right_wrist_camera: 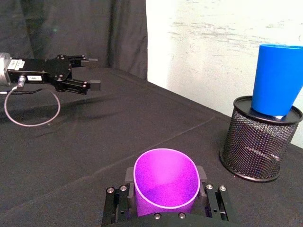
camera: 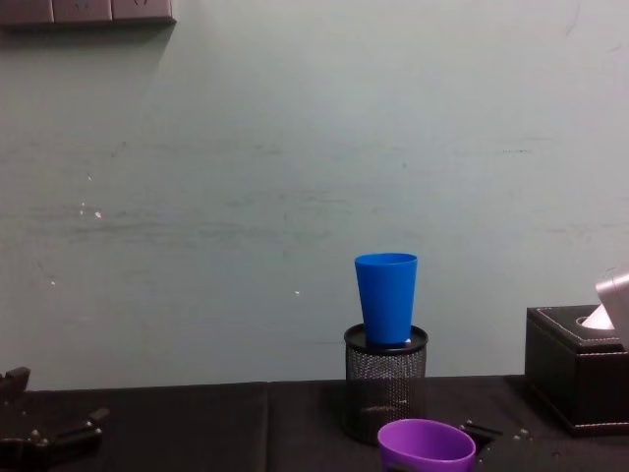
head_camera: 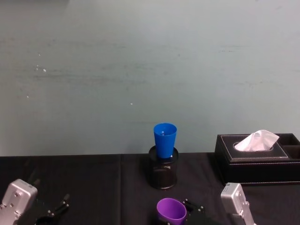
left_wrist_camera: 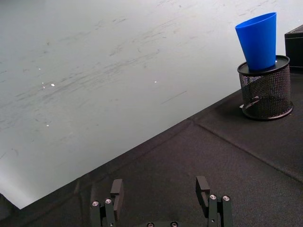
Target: Pick up one cup with a gripper and tap it against the other cup.
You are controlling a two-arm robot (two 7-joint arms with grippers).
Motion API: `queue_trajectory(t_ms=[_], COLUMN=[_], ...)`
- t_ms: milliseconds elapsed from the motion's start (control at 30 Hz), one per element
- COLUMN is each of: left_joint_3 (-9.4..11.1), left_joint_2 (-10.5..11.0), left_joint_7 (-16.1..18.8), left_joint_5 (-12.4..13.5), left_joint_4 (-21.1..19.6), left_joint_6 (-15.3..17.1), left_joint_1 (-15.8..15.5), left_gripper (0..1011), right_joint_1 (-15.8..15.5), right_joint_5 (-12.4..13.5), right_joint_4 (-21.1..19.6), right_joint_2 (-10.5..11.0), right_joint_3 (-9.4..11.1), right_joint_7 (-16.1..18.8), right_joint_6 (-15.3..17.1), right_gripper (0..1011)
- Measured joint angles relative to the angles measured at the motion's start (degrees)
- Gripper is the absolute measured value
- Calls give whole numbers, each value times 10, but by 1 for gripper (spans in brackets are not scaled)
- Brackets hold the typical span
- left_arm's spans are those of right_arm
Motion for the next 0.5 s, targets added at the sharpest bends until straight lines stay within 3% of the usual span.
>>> queue_trajectory(t_ms=[500], left_joint_3=[0], left_joint_2=[0], left_joint_7=[0], left_joint_5=[0], left_joint_4=[0], left_joint_6=[0], left_joint_1=[0], left_gripper=[1000], right_joint_1=[0], right_joint_5=[0], right_joint_4=[0], right_joint_2=[0], right_joint_3=[0], right_joint_7=[0], right_joint_6=[0], right_gripper=[736])
